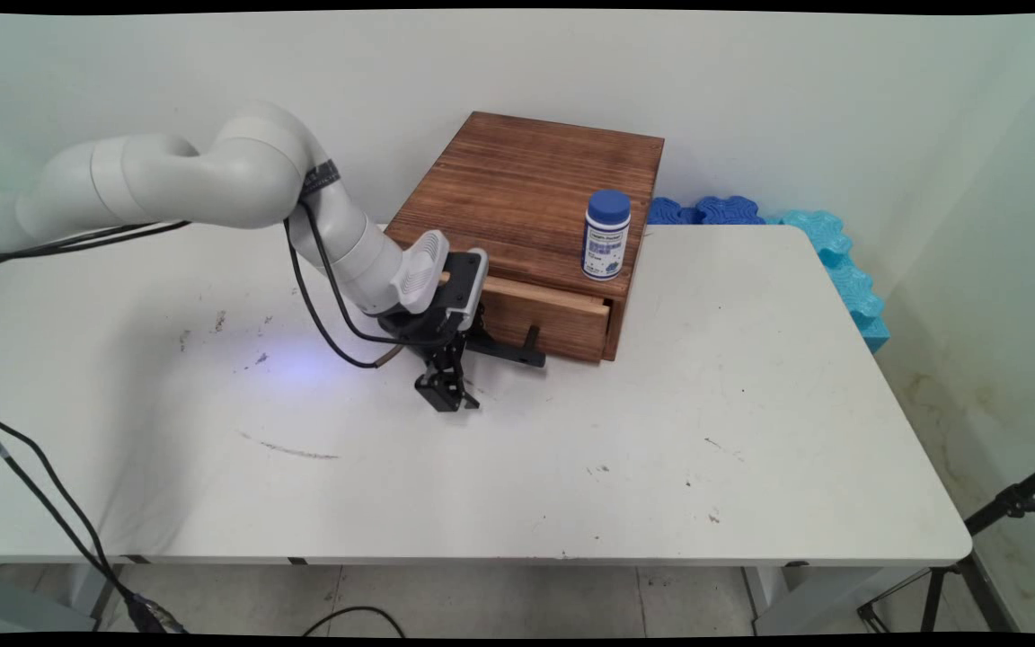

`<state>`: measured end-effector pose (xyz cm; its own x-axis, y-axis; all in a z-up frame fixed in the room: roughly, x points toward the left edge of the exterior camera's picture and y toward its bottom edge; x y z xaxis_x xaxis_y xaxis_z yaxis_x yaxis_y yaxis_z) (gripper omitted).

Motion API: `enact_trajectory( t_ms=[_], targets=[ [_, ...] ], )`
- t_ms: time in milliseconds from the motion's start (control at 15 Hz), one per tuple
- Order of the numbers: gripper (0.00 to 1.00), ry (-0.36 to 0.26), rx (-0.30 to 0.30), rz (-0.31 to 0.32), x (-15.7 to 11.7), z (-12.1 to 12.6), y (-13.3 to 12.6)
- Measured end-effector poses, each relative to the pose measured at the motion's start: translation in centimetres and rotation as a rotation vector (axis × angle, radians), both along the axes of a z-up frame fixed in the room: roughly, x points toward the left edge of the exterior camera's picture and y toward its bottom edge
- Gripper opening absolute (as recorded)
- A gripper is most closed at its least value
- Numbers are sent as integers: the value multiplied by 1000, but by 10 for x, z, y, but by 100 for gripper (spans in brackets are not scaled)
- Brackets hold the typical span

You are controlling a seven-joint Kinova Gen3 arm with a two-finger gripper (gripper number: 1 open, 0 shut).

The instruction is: Open the drawer

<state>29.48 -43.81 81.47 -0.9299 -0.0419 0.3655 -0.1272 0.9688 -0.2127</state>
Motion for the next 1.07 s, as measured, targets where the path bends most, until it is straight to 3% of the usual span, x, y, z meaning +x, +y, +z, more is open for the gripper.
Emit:
enact_trajectory(
  t_ms=[533, 1067],
  targets=[
    [100, -19, 28, -13, -3, 1, 24],
    [100, -22, 66, -29, -4, 7, 66]
  ],
)
